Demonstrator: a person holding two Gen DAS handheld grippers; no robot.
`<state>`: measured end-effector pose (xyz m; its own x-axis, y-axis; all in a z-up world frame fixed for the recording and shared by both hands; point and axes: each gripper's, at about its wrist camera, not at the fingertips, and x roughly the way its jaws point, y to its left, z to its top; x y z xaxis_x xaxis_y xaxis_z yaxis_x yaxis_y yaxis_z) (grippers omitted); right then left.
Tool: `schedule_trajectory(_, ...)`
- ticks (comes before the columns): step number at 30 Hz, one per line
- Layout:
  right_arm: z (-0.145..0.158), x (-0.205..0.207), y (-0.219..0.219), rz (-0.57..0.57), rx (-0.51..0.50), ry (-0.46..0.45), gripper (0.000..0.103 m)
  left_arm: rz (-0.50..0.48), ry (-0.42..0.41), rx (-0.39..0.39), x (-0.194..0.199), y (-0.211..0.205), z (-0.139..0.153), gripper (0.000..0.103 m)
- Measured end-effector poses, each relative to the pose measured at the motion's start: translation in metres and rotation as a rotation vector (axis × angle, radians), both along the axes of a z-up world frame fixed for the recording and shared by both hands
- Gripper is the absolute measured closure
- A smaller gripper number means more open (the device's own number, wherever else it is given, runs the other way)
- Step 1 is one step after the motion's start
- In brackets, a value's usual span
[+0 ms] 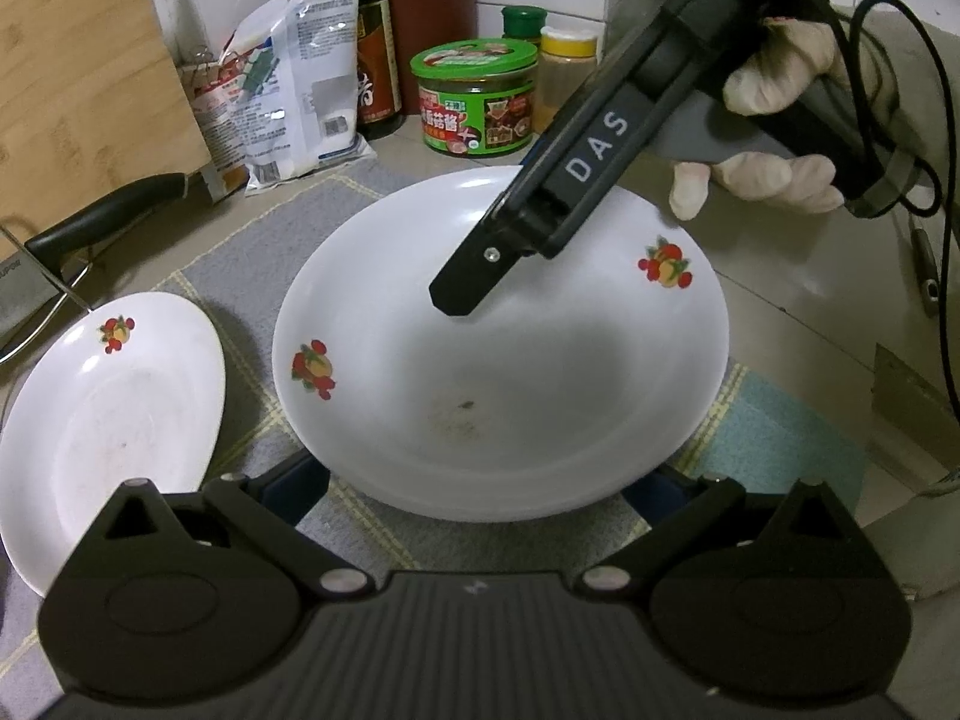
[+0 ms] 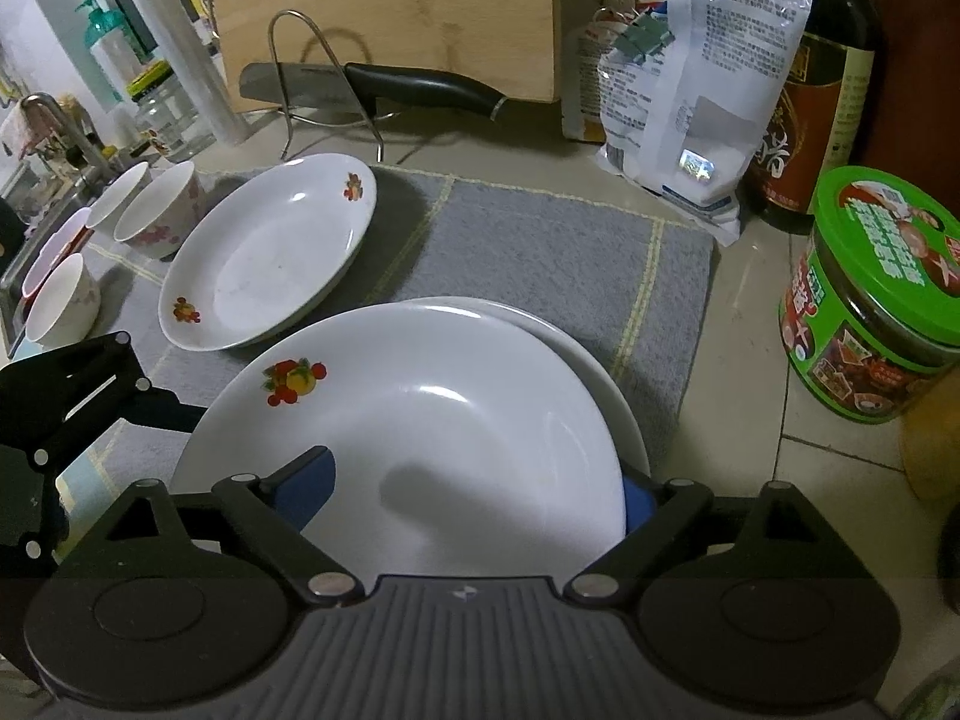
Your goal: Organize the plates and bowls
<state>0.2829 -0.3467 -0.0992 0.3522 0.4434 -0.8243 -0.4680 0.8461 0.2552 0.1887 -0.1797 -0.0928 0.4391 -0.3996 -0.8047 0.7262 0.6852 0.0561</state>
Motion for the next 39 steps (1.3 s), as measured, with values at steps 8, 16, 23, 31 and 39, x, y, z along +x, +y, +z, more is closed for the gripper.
schedule_trajectory(8,0.002,0.002,0.002,-0.021,-0.021,0.021,0.008,0.000,-0.002,0.007,-0.002,0.002,0.003,0.001)
schedule_trajectory(16,0.004,0.002,0.006,-0.036,-0.058,0.032,0.007,0.003,-0.002,0.017,-0.002,0.001,0.004,0.001)
schedule_trajectory(23,0.008,0.001,0.007,-0.055,-0.082,0.035,0.007,0.005,-0.027,0.027,-0.005,-0.002,0.007,0.001)
schedule_trajectory(31,0.010,0.000,0.005,-0.063,-0.085,0.032,0.005,0.008,-0.029,0.010,-0.008,-0.003,0.007,0.001)
schedule_trajectory(39,0.012,-0.003,0.004,-0.076,-0.091,0.029,0.005,0.021,-0.031,0.011,-0.006,-0.001,0.006,0.001)
